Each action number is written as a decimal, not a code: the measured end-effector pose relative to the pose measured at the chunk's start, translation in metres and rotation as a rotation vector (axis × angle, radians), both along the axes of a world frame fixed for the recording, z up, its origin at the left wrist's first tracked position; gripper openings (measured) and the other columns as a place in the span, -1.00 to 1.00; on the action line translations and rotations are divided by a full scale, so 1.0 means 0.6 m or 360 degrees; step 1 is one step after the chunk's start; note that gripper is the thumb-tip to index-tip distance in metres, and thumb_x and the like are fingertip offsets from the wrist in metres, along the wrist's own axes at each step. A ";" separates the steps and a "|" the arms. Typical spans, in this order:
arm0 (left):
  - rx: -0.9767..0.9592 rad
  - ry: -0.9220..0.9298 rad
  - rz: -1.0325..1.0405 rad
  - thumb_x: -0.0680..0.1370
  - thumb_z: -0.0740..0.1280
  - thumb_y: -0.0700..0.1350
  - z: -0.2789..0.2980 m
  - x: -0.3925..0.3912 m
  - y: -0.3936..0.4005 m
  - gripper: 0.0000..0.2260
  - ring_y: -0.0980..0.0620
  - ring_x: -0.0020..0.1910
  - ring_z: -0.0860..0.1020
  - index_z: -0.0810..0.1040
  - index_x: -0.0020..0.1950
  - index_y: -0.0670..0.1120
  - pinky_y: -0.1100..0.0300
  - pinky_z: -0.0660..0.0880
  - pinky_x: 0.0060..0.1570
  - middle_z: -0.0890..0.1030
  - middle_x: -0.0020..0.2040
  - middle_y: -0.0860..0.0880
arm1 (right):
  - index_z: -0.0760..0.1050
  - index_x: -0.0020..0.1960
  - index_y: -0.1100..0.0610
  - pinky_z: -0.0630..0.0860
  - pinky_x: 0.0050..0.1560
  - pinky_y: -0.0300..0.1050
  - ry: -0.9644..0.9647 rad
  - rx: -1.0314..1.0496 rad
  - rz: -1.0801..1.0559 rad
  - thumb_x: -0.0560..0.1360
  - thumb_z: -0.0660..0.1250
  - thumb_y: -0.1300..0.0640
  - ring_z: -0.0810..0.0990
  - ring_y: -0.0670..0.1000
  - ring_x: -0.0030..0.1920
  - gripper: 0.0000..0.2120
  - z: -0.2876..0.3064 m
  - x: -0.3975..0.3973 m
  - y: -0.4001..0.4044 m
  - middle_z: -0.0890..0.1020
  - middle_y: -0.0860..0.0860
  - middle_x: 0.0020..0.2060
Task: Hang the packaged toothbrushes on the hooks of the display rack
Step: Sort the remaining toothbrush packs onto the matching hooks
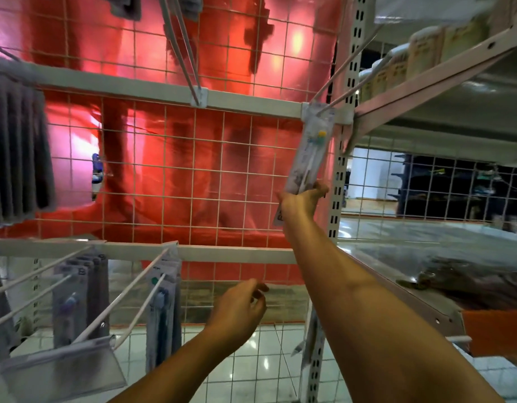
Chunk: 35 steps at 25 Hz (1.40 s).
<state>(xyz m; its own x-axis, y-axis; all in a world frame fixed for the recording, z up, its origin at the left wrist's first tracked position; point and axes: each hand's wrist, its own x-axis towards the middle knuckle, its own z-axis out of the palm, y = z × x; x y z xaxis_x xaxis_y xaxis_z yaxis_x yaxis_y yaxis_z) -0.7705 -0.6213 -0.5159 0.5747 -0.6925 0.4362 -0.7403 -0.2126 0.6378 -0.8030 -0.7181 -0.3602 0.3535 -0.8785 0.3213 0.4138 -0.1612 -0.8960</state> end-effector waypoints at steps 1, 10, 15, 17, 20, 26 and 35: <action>-0.0034 0.0017 -0.0003 0.60 0.21 -0.09 -0.001 0.003 0.002 -0.79 0.16 0.08 0.47 0.46 0.22 0.03 0.30 0.45 0.07 0.53 0.17 0.07 | 0.22 -0.07 -0.12 0.46 0.13 -0.10 -0.0009 -0.0010 -0.0016 0.55 0.22 0.29 0.50 0.17 0.21 -0.68 -0.003 -0.006 0.003 0.41 0.20 0.31; -0.0055 0.0060 -0.0032 0.60 0.21 -0.11 -0.004 -0.019 -0.006 -0.78 0.14 0.05 0.47 0.46 0.24 -0.01 0.28 0.44 0.04 0.52 0.10 0.07 | 0.06 0.09 0.01 0.31 -0.56 -0.55 -0.0201 -0.0161 -0.0116 0.46 0.33 0.34 0.40 -0.22 -0.34 -0.51 -0.032 -0.095 0.065 0.38 -0.08 -0.16; 0.0002 -0.0005 -0.0184 0.57 0.25 -0.11 -0.029 -0.046 0.013 -0.92 0.16 -0.12 0.51 0.51 0.02 0.03 0.27 0.44 -0.14 0.59 -0.05 0.06 | 0.11 0.17 -0.08 0.52 -0.14 -0.44 -0.0011 -0.0543 0.0082 0.40 0.42 0.32 0.56 -0.21 -0.03 -0.39 -0.177 -0.170 0.130 0.48 -0.10 0.07; 0.0032 -0.0002 -0.0256 0.57 0.25 -0.08 -0.051 -0.050 0.030 -0.90 0.14 -0.05 0.53 0.52 0.05 0.06 0.26 0.45 -0.10 0.55 -0.07 0.13 | 0.12 0.18 -0.14 0.54 -0.05 -0.37 0.0197 -0.0615 0.0196 0.39 0.42 0.36 0.56 -0.26 0.02 -0.34 -0.259 -0.193 0.142 0.46 -0.23 0.05; 0.0166 0.0053 -0.0168 0.59 0.23 -0.05 -0.098 -0.054 0.058 -0.78 0.15 0.04 0.49 0.47 0.22 0.05 0.31 0.39 -0.05 0.53 0.08 0.12 | 0.12 0.18 -0.19 0.57 -0.16 -0.31 0.0486 -0.0308 0.0211 0.39 0.42 0.34 0.55 -0.15 -0.03 -0.33 -0.366 -0.230 0.143 0.41 -0.27 0.06; 0.0385 0.0200 -0.0220 0.60 0.21 -0.05 -0.222 -0.089 0.124 -0.82 0.22 0.01 0.47 0.44 0.19 0.12 0.48 0.34 -0.18 0.51 0.05 0.16 | 0.10 0.17 0.01 0.55 -0.45 -0.30 0.0695 0.0036 -0.0116 0.39 0.40 0.40 0.57 0.01 -0.13 -0.40 -0.473 -0.301 0.131 0.47 0.09 0.14; 0.0436 0.0213 -0.0332 0.58 0.24 -0.05 -0.262 -0.123 0.095 -0.86 0.27 -0.06 0.49 0.40 0.06 0.19 0.50 0.36 -0.18 0.54 -0.02 0.18 | 0.10 0.15 -0.02 0.54 -0.26 -0.28 0.0676 -0.0151 -0.0317 0.41 0.40 0.35 0.52 -0.18 -0.18 -0.43 -0.452 -0.342 0.093 0.41 -0.22 -0.10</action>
<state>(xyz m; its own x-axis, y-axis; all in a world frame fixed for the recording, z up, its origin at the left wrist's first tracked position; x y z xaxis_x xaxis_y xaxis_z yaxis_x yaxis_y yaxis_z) -0.8442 -0.5644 -0.6730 0.4481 -0.8815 0.1485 -0.6995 -0.2423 0.6723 -1.0084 -0.6624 -0.6316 0.2988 -0.9162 0.2669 -0.0330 -0.2894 -0.9566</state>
